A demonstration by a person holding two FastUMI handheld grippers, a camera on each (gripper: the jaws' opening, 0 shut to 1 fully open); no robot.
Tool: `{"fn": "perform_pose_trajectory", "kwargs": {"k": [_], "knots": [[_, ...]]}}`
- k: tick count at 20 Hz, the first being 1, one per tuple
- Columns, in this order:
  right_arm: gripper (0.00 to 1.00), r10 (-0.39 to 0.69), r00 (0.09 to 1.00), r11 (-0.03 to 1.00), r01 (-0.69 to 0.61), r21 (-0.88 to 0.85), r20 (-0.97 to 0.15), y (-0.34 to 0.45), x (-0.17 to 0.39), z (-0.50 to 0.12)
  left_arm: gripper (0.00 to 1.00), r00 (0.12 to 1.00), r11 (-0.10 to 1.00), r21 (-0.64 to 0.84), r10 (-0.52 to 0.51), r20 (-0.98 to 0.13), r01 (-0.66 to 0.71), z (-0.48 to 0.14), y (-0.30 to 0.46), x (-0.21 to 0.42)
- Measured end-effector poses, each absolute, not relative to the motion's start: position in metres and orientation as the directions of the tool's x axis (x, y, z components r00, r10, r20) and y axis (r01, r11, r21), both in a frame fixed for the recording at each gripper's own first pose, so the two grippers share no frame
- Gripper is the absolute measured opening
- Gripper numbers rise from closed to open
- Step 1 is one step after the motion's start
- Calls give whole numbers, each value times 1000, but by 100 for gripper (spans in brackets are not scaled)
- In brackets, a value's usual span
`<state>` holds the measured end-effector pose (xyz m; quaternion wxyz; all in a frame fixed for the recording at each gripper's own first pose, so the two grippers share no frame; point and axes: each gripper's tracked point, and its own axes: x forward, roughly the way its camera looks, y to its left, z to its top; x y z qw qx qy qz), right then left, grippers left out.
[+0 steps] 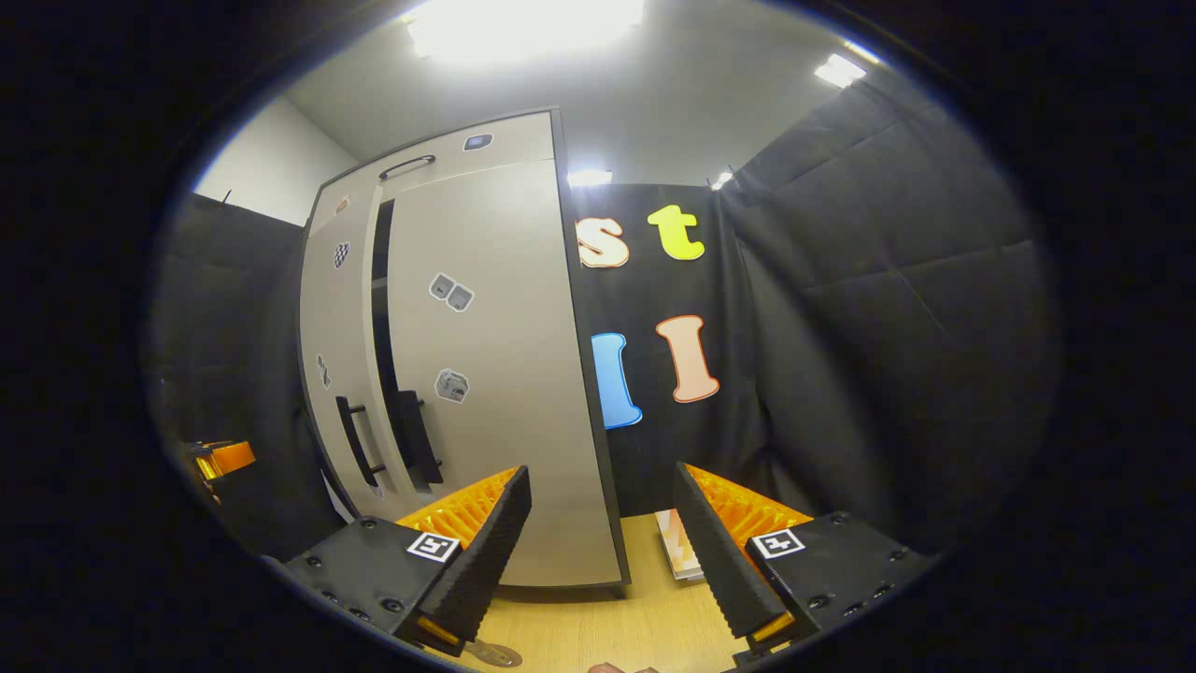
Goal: Grasp the bottle in the cabinet with the left hand and place it on the coaster, then close the right door with the right hand and the left door with the left hand.
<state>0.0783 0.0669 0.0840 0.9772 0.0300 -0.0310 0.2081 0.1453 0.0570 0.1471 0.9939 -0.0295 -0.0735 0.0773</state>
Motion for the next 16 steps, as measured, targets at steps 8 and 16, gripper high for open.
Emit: {"fn": "perform_pose_trajectory", "kwargs": {"k": [8,16], "knots": [[97,381,923,924,-381,-11,48,90,58,74,92,990,998,-21,67,127,-65,139,51,150],[92,358,933,933,-357,-31,33,101,36,70,93,992,999,-52,11,123,-5,131,42,154]]}}
